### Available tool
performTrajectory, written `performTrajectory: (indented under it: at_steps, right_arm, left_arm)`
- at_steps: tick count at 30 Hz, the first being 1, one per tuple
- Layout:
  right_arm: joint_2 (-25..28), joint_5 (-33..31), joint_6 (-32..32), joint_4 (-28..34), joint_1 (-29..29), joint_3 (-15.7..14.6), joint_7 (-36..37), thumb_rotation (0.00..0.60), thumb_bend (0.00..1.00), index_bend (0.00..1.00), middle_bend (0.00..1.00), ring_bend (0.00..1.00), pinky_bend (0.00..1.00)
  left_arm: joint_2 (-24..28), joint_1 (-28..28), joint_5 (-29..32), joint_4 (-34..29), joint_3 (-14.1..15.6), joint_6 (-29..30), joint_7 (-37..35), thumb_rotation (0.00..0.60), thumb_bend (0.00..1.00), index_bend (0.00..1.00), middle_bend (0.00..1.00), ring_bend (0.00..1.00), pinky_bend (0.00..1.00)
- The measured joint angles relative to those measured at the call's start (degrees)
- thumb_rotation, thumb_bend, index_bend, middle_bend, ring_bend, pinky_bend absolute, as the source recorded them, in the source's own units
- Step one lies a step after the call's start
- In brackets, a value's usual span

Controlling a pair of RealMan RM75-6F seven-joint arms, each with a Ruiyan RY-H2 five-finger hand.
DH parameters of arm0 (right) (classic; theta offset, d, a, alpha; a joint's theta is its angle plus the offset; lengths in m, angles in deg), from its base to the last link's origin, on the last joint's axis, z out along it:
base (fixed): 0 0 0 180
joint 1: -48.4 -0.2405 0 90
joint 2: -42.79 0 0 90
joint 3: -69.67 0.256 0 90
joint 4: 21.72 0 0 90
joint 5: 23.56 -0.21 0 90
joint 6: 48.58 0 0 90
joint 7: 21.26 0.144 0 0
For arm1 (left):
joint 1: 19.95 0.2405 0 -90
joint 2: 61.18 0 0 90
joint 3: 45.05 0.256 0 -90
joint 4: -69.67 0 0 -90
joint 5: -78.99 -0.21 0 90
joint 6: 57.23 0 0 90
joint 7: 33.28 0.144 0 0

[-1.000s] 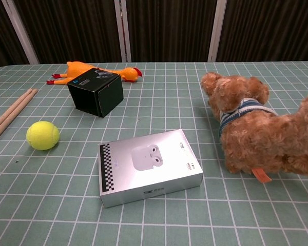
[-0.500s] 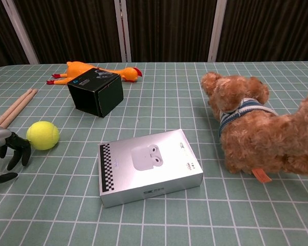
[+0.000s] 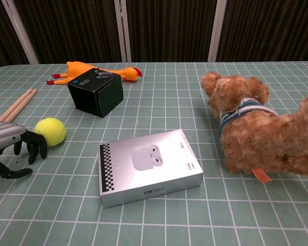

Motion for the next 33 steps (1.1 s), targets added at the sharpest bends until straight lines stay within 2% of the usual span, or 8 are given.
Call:
performTrajectory:
  at_steps: [19, 29, 33]
  right_arm:
    - [0.8, -0.1, -0.1, -0.1, 0.0, 0.2, 1.5, 0.600, 0.34, 0.00, 0.00, 0.00, 0.00]
    - [1.1, -0.1, 0.2, 0.0, 0.1, 0.3, 1.9, 0.600, 0.34, 0.00, 0.00, 0.00, 0.00]
    - [1.2, -0.1, 0.3, 0.1, 0.2, 0.2, 2.1, 0.600, 0.34, 0.00, 0.00, 0.00, 0.00]
  left_arm:
    - [-2.9, -4.1, 0.8, 5.1, -2.3, -1.1, -3.7, 0.600, 0.31, 0.39, 0.48, 0.35, 0.37]
    - [-5.4, -7.5, 0.5, 11.3, -2.9, -3.4, -7.9, 0.600, 0.31, 0.38, 0.47, 0.34, 0.34]
    - [-6.7, -8.9, -0.2, 14.4, -2.9, -3.7, -9.4, 0.600, 0.31, 0.37, 0.43, 0.32, 0.30]
